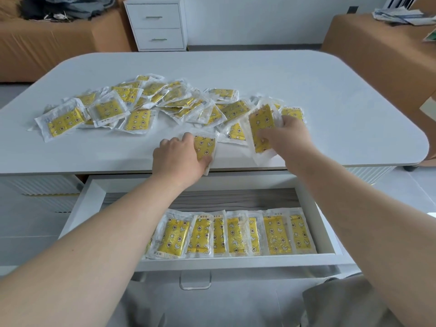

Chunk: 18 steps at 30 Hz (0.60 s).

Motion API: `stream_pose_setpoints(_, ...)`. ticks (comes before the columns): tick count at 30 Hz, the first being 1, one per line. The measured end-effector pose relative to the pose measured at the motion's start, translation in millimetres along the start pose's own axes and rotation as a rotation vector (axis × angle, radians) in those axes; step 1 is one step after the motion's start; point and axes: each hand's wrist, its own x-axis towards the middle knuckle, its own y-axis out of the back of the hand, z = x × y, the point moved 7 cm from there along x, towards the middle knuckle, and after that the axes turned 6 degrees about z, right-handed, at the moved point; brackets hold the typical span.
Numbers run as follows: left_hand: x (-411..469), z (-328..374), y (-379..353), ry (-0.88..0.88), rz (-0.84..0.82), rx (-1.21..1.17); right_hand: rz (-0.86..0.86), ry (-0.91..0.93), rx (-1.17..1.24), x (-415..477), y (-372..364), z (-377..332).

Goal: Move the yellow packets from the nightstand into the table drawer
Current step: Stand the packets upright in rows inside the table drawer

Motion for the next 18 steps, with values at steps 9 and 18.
stream_pose_setpoints(9, -3.0, -3.2, 4.2, 0.073, 0.009, -0.31, -0.179, -0.144, 0.297, -8.7, -24.6, 8.7)
stream_pose_setpoints(18, -9.9, -26.2, 3.2, 0.202, -0.097, -0.522, -0.469, -0.179, 0.267, -37.5, -65.5, 7.6)
